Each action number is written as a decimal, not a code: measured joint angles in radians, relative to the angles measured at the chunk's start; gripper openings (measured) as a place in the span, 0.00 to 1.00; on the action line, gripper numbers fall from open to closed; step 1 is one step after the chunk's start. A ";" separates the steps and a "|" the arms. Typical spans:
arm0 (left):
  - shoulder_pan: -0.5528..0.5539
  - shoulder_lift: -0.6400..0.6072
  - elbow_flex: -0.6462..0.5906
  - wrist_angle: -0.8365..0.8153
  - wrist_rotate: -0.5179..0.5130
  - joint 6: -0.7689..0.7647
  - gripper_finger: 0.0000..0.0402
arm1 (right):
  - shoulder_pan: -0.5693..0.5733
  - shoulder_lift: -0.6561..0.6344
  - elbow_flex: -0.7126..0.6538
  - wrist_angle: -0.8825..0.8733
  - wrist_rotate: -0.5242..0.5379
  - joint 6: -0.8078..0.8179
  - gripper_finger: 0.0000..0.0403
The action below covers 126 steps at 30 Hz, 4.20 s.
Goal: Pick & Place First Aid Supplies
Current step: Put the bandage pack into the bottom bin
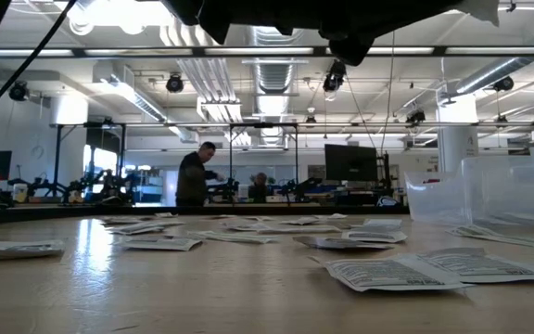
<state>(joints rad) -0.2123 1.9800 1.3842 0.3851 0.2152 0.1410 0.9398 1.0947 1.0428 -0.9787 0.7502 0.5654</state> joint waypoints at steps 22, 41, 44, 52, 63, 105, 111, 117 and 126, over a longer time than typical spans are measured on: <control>0.000 0.000 0.000 -0.001 0.036 0.022 0.00 | -0.053 0.116 -0.006 0.208 0.000 -0.184 0.41; 0.000 0.000 0.000 -0.004 0.036 0.024 0.00 | -0.097 0.189 -0.014 0.221 -0.076 -0.181 0.28; 0.001 0.000 0.000 -0.005 0.036 0.024 0.00 | -0.097 0.189 -0.013 0.232 -0.094 -0.181 0.20; 0.001 0.000 0.000 -0.015 0.036 0.023 0.00 | -0.097 0.189 -0.013 0.234 -0.100 -0.173 0.03; 0.001 0.000 0.000 -0.030 0.035 -0.015 0.00 | -0.097 0.188 -0.012 0.233 -0.163 -0.118 0.02; -0.004 0.000 0.001 -0.012 -0.160 -0.062 0.44 | -0.165 0.188 -0.013 0.145 -0.188 0.172 0.02; -0.005 0.000 0.002 -0.037 -0.154 -0.040 0.44 | -0.182 0.188 -0.016 0.117 -0.261 0.199 0.02; -0.005 -0.002 0.010 -0.045 -0.155 -0.040 0.44 | -0.182 0.188 -0.016 0.063 -0.255 0.252 0.02; -0.005 -0.002 0.005 -0.051 -0.239 -0.038 0.44 | -0.186 0.188 0.000 0.137 -0.238 0.244 0.02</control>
<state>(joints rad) -0.2176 1.9778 1.3895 0.3345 -0.0238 0.1028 0.7542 1.2823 1.0426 -0.8414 0.5124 0.8097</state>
